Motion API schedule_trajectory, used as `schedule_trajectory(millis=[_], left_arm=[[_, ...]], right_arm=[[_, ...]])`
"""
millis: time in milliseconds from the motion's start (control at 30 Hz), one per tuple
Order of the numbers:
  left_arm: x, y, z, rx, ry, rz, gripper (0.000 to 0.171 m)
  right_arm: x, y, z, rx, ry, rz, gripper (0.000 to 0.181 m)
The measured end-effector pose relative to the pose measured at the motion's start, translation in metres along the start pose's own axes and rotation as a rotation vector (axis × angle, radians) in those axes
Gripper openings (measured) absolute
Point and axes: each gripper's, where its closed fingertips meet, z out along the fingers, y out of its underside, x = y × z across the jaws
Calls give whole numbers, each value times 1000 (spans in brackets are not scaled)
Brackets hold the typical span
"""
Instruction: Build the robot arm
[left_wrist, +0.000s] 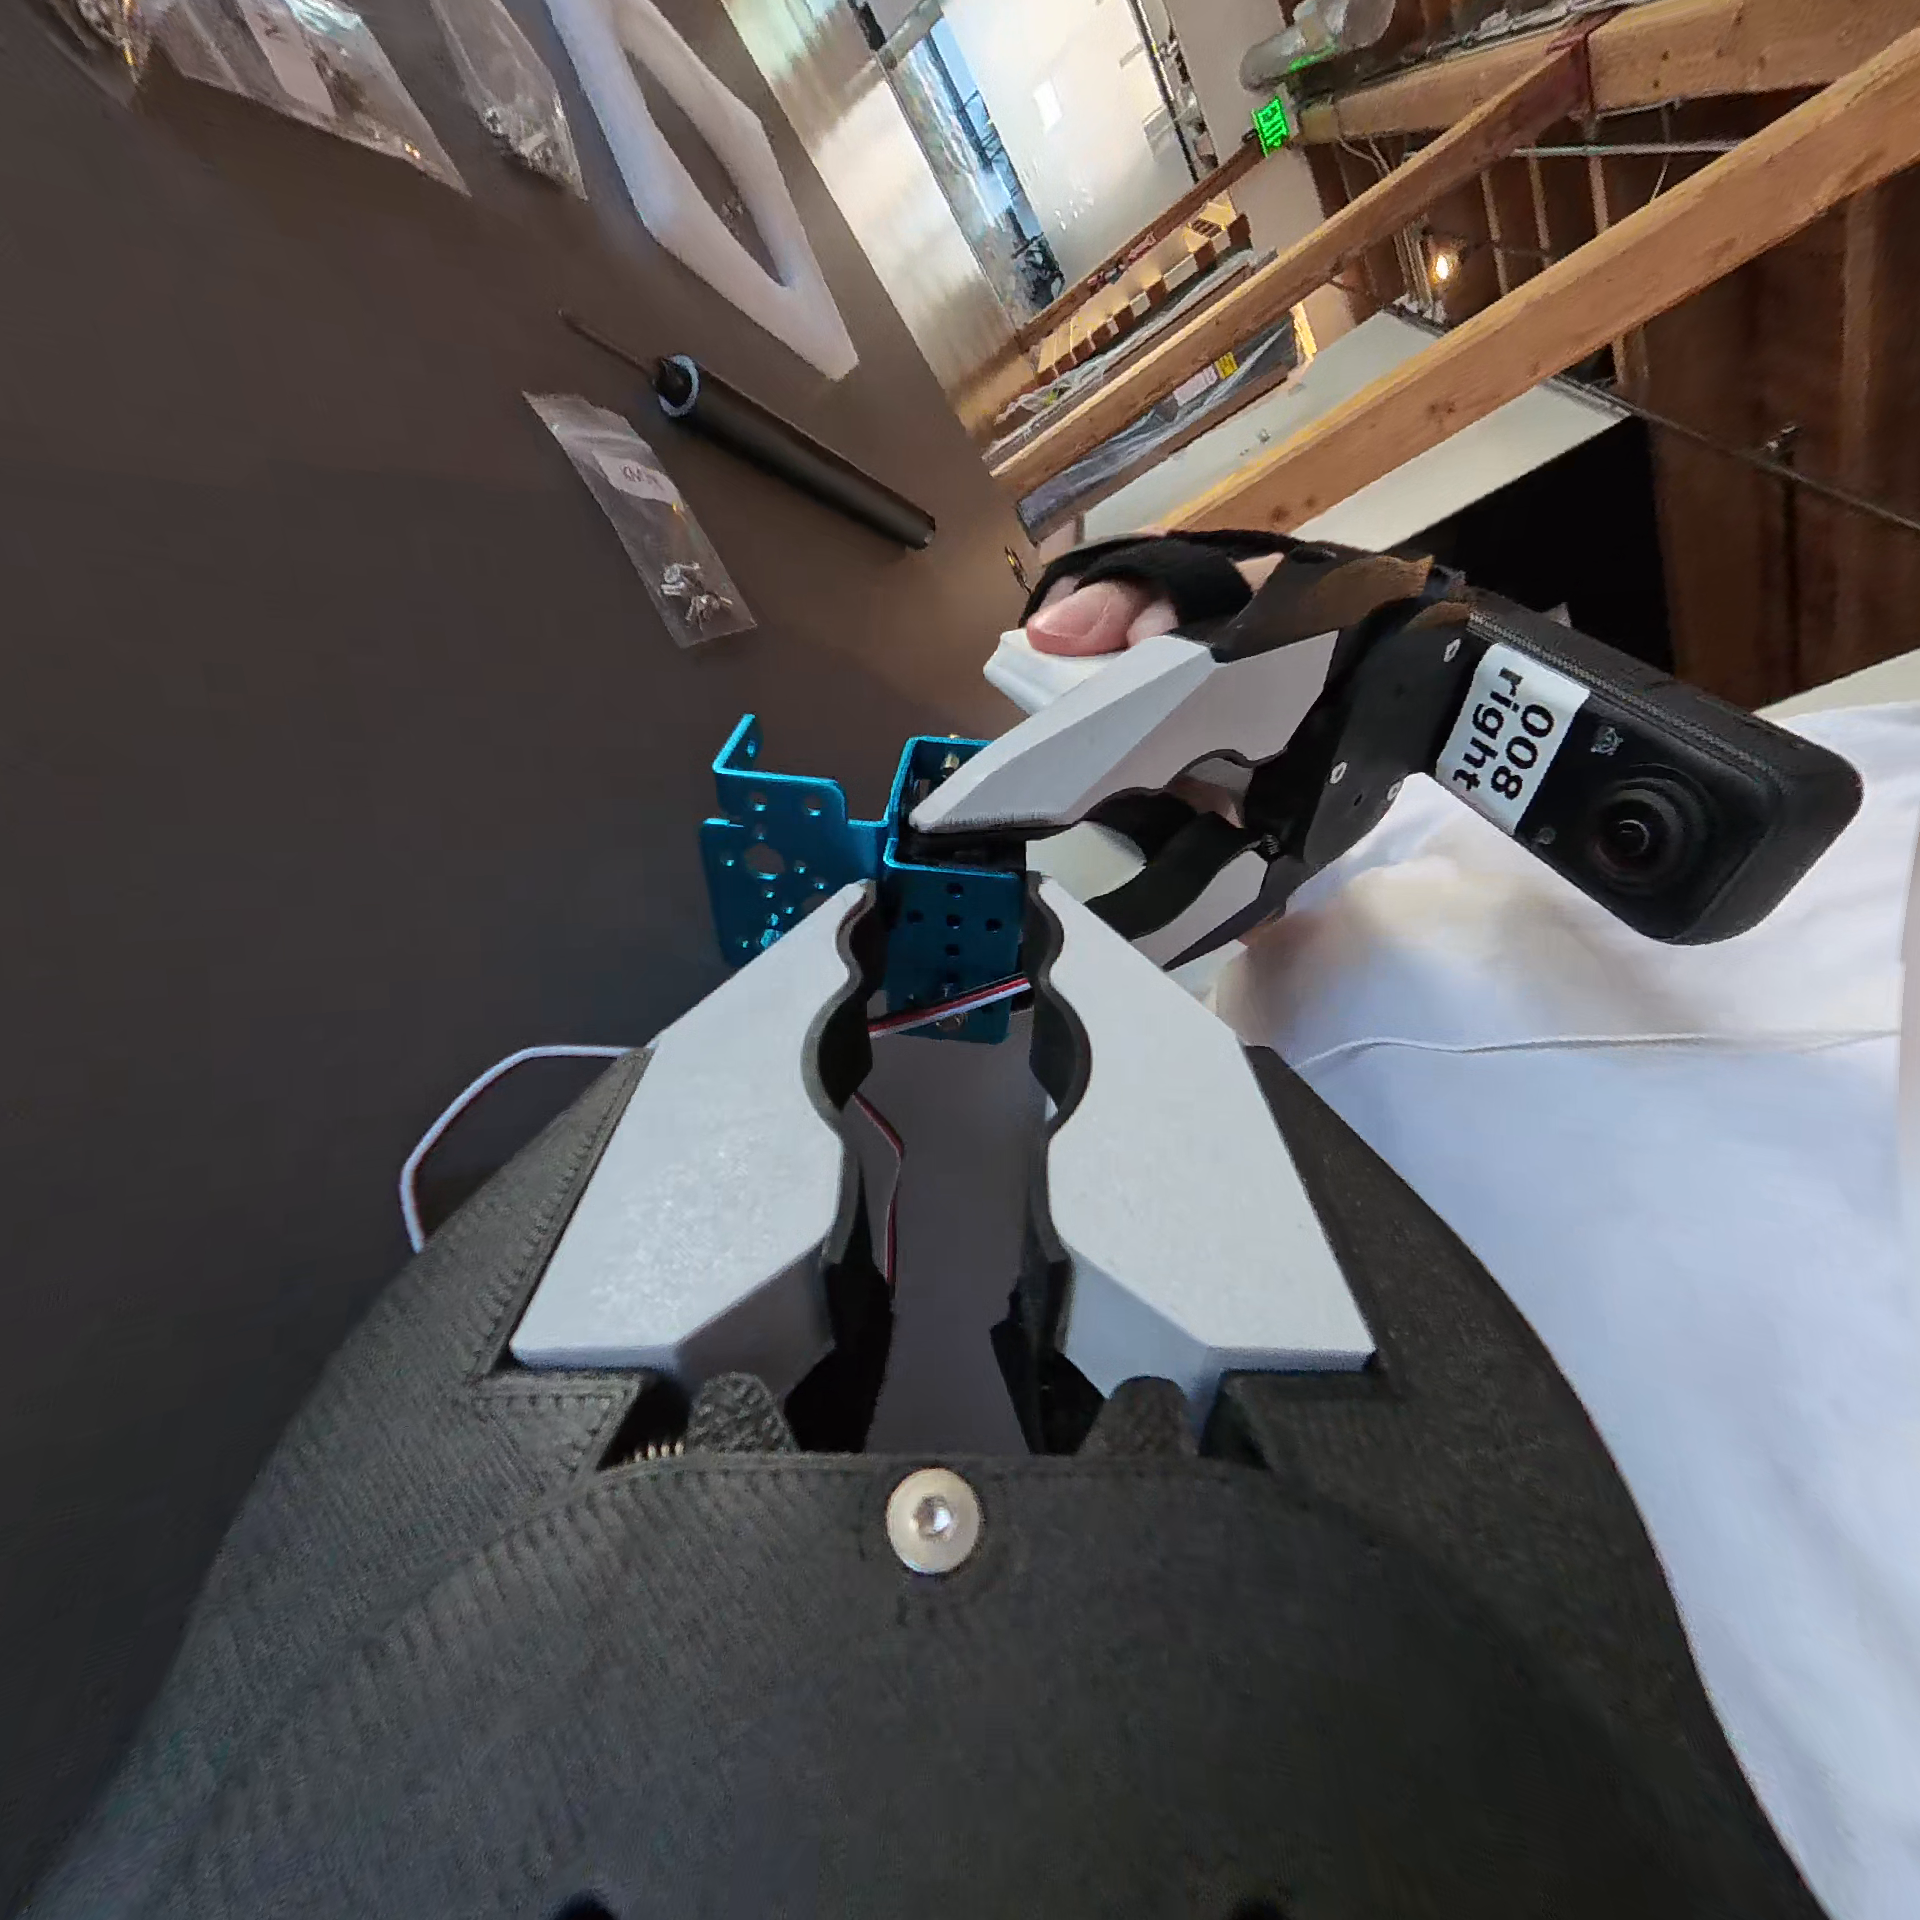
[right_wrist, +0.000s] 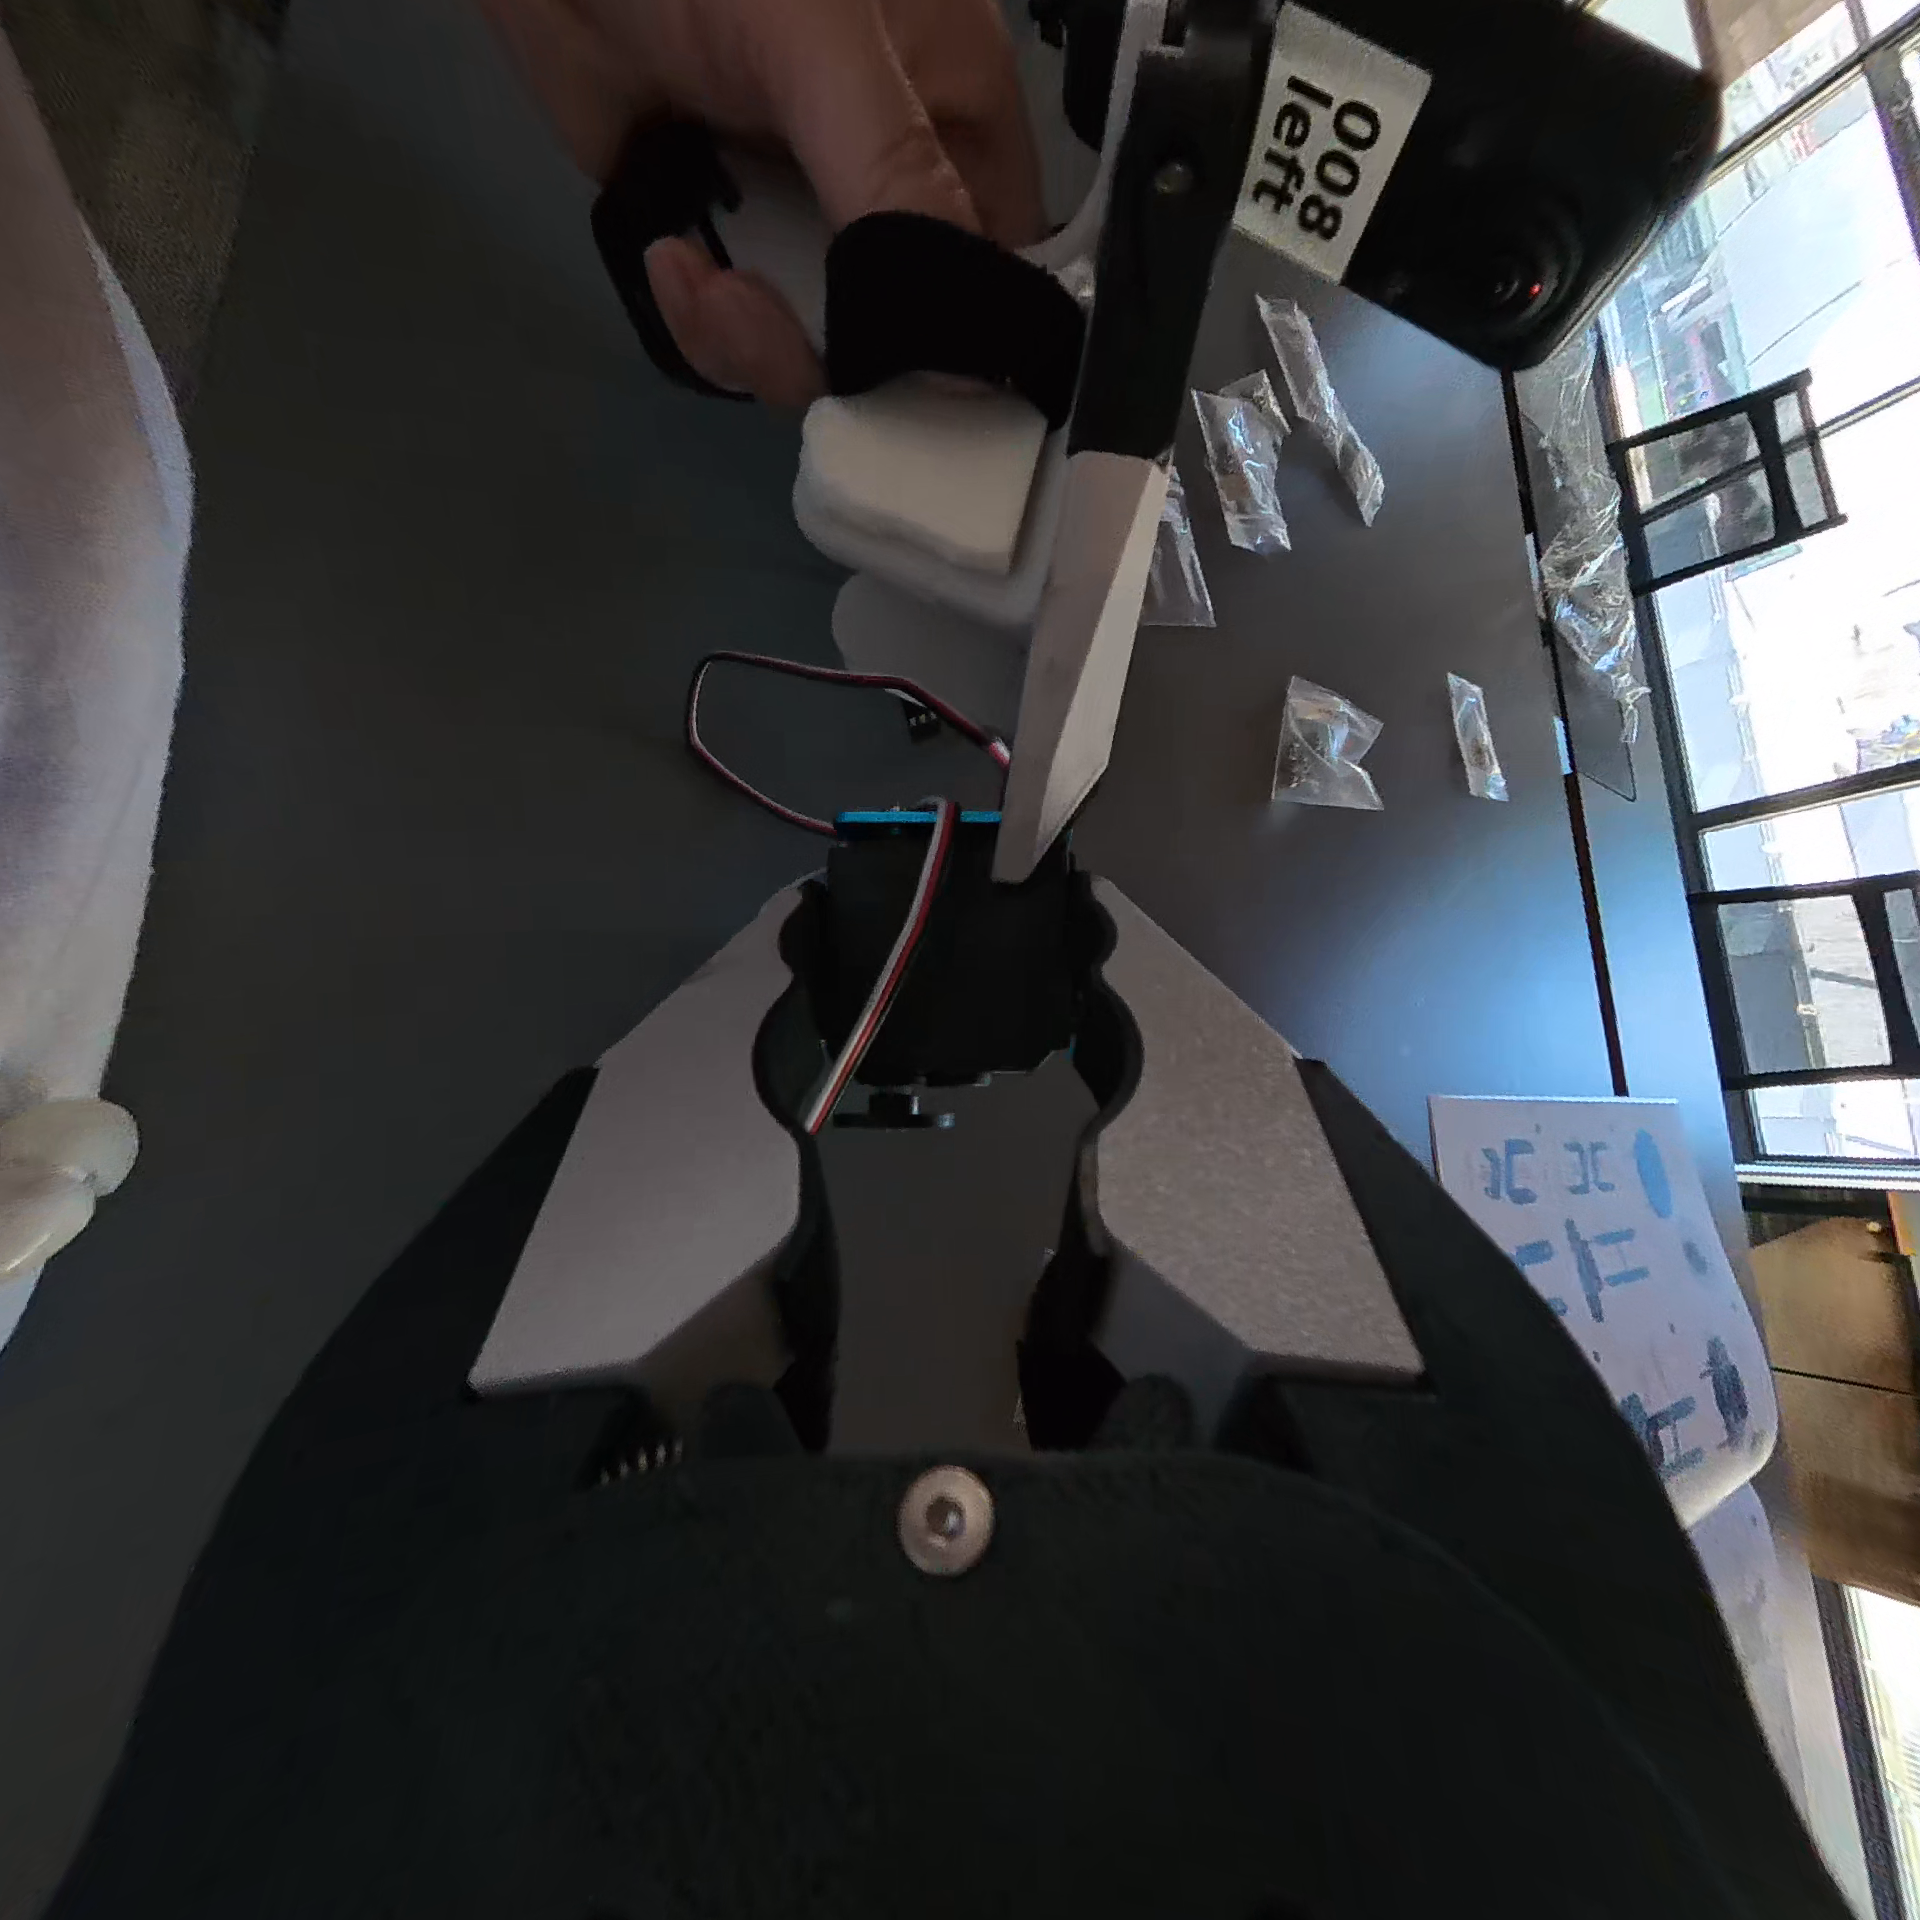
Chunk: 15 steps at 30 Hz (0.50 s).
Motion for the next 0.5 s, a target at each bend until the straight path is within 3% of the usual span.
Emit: schedule_trajectory(millis=[500], left_arm=[[-4, -9, 0, 192, -25, -1, 25]], right_arm=[[8, 4, 1, -14, 39, 68, 48]])
